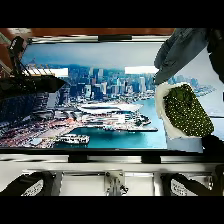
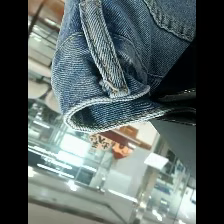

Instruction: Fold the shirts.

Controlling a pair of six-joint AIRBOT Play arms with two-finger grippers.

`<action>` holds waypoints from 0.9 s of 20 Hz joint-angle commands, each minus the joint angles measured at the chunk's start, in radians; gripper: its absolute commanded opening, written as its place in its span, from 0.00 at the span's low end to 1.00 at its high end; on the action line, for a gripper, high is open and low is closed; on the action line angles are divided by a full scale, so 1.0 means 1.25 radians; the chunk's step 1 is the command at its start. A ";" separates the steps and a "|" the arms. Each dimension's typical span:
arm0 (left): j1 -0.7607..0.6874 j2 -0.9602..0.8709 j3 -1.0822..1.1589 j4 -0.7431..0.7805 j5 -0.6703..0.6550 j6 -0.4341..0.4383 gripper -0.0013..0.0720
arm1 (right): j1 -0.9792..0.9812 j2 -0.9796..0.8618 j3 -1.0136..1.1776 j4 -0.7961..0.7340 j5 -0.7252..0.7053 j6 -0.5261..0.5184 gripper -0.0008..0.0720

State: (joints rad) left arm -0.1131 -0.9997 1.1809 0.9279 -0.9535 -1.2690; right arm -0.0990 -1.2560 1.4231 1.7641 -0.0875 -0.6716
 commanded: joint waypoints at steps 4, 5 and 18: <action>0.000 0.000 0.000 0.000 -0.027 0.000 0.08 | -0.128 0.000 0.072 -0.037 -0.421 -0.181 0.14; 0.000 0.000 0.000 0.000 -0.031 0.000 0.08 | -0.148 0.011 0.072 -0.037 -0.526 -0.210 0.14; 0.000 0.000 0.000 0.000 -0.034 0.001 0.08 | -0.209 0.159 0.071 -0.230 -1.269 -0.305 0.14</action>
State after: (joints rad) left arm -0.1131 -0.9997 1.1809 0.9279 -0.9955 -1.2686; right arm -0.3565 -1.0805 1.5116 1.5295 -1.4742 -1.0401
